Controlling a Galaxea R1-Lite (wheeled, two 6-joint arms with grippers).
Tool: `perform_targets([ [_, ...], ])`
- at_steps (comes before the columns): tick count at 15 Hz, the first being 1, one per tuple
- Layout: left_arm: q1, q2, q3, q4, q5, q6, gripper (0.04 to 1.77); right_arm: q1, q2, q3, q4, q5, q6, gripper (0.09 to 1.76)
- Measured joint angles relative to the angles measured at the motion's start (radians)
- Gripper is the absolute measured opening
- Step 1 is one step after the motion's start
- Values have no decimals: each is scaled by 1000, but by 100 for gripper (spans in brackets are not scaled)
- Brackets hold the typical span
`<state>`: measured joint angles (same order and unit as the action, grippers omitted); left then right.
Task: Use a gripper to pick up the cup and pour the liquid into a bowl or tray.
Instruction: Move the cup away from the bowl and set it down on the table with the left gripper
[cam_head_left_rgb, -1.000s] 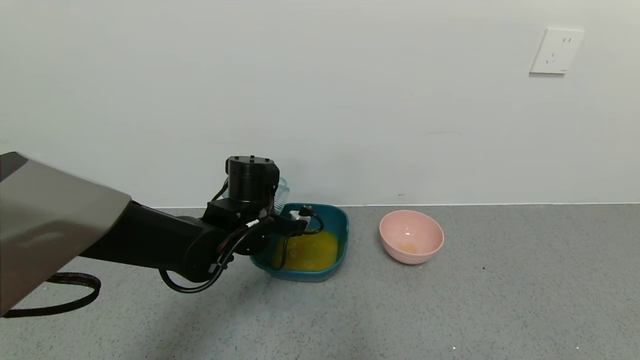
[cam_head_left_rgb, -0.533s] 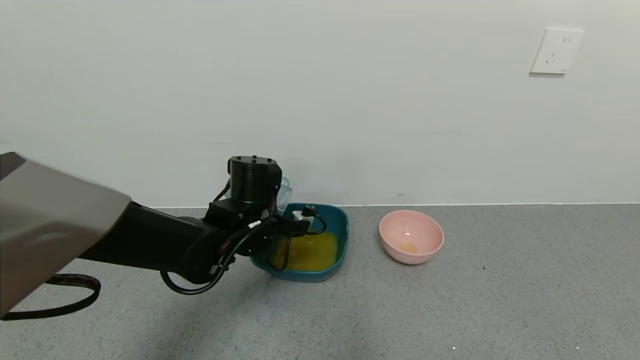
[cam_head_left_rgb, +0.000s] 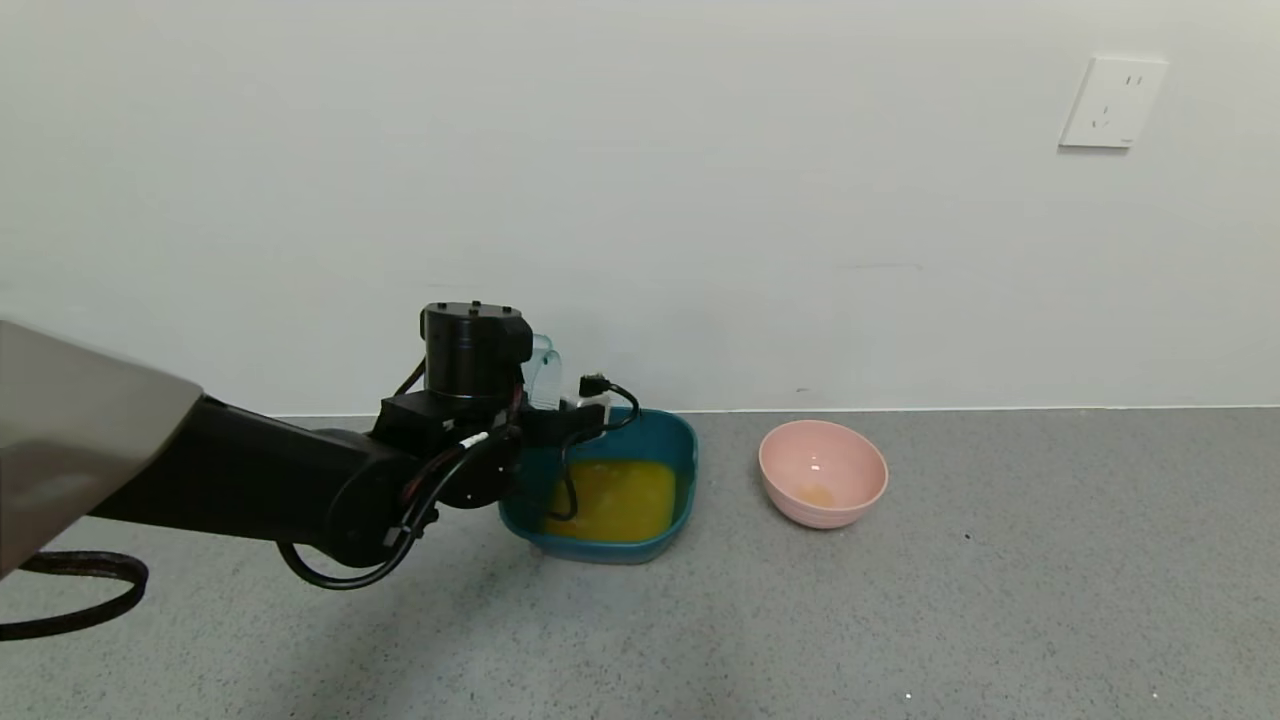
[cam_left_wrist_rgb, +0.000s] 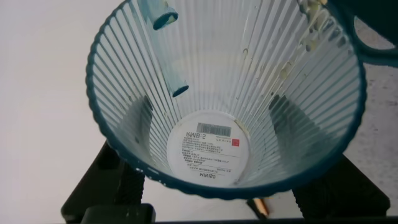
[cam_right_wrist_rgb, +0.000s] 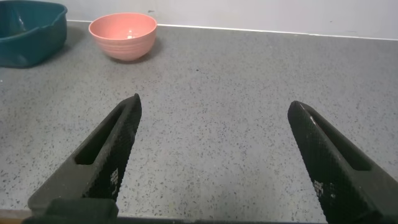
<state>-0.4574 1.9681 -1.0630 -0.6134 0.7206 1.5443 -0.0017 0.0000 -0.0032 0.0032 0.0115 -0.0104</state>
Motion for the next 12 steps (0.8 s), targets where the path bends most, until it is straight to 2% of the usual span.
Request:
perform_targets([
  [3,42,-48,22,56,-61,-185,129,0,0,0,0,0,0,171],
  [6,86,-100,45,94,-103,-434,129,0,0,0,0,0,0,171],
  [10,190,-174,86,152,-264,-723,129,0,0,0,0,0,0,171],
  [12,229,-195,96,159,-305,-901,129,0,0,0,0,0,0,171],
])
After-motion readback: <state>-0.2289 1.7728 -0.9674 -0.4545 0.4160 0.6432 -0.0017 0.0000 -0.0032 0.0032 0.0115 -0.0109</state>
